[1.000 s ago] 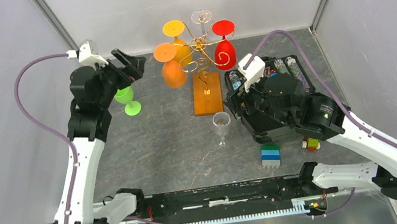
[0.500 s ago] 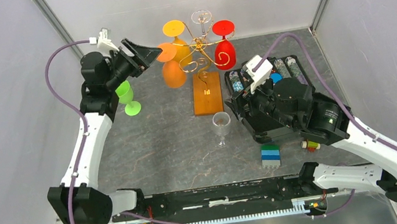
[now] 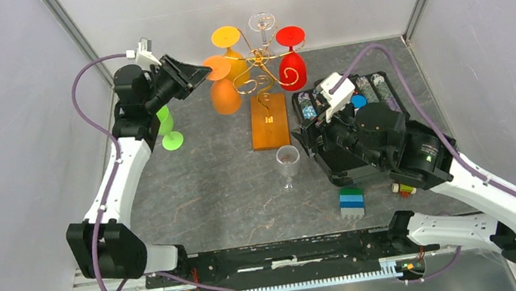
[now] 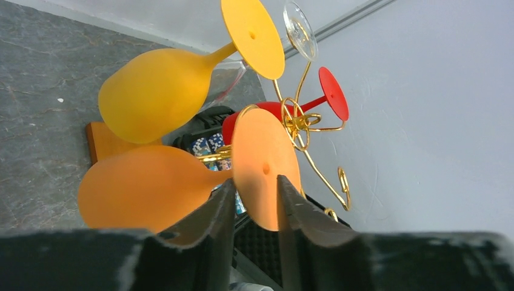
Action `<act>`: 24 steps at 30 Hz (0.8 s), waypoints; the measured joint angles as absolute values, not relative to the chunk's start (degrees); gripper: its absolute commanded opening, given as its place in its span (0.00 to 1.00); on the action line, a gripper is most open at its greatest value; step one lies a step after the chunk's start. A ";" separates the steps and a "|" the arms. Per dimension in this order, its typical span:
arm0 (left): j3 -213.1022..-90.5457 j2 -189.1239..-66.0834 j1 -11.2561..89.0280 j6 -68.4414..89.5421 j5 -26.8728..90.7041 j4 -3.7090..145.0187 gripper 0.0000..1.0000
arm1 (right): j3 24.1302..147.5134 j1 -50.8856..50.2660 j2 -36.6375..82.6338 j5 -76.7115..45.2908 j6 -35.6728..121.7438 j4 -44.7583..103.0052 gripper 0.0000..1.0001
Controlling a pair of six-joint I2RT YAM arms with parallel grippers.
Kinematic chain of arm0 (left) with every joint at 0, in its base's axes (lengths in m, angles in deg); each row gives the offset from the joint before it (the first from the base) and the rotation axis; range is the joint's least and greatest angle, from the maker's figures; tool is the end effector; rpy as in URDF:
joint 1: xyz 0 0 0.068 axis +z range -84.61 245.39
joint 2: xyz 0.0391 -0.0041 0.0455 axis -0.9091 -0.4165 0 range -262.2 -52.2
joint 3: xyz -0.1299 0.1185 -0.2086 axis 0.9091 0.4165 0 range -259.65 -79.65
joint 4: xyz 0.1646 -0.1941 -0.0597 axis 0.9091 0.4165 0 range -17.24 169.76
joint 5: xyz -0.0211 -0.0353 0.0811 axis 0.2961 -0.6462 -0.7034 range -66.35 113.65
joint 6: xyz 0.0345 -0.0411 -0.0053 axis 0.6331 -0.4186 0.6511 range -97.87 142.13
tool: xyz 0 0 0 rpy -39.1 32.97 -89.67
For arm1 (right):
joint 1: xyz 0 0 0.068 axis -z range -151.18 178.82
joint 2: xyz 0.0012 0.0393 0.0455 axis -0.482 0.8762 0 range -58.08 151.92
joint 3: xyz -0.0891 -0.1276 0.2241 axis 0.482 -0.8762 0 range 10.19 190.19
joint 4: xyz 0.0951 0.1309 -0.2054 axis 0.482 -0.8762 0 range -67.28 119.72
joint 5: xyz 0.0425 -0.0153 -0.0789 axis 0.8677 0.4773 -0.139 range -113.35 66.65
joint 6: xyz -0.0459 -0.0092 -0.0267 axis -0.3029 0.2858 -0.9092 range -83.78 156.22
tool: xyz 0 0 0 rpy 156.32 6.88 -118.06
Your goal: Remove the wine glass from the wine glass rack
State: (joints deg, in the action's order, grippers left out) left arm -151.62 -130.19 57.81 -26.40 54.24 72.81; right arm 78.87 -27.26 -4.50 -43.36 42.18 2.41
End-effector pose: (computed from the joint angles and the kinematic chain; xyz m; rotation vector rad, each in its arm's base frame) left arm 0.3139 -0.0600 0.3946 -0.2093 1.7924 -1.1638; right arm 0.1157 0.1501 0.4250 -0.5236 1.7171 0.4700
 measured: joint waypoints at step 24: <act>-146.26 -129.14 57.81 -40.63 50.70 59.09 0.02 | 76.80 -27.26 -6.45 -44.15 42.64 3.79 0.86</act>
State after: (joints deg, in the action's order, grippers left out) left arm -146.26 -129.14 57.81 -40.63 50.70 59.09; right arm 76.80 -27.26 -6.45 -44.15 42.64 3.79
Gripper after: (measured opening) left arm 0.032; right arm 0.861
